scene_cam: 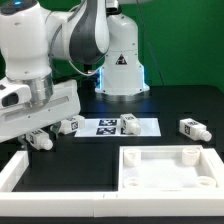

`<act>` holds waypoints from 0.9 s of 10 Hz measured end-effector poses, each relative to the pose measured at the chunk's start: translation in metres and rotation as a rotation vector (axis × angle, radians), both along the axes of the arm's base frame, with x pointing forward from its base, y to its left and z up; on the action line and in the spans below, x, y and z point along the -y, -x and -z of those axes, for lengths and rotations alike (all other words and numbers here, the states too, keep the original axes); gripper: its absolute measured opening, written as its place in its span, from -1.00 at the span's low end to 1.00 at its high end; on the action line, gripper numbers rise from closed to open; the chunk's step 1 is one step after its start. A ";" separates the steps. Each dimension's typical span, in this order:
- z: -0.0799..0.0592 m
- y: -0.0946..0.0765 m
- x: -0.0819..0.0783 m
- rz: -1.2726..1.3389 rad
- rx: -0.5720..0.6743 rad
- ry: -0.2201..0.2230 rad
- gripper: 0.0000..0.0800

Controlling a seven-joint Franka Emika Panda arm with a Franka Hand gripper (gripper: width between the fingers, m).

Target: Assemble one leg

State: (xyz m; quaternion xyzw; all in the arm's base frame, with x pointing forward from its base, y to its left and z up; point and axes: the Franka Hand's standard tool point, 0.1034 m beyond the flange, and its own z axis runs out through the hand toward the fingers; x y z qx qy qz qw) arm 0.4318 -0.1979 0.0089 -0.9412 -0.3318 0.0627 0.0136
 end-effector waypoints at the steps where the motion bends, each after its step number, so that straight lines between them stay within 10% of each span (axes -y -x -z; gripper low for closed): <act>1: 0.000 0.000 0.000 0.000 0.000 0.000 -0.09; 5: -0.006 -0.003 -0.017 -0.015 0.004 -0.001 -0.29; 9: -0.039 -0.024 -0.114 -0.151 0.050 -0.023 -0.29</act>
Offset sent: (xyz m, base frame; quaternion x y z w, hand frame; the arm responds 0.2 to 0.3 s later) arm 0.0000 0.0000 0.0000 0.0000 0.0000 0.0000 1.0000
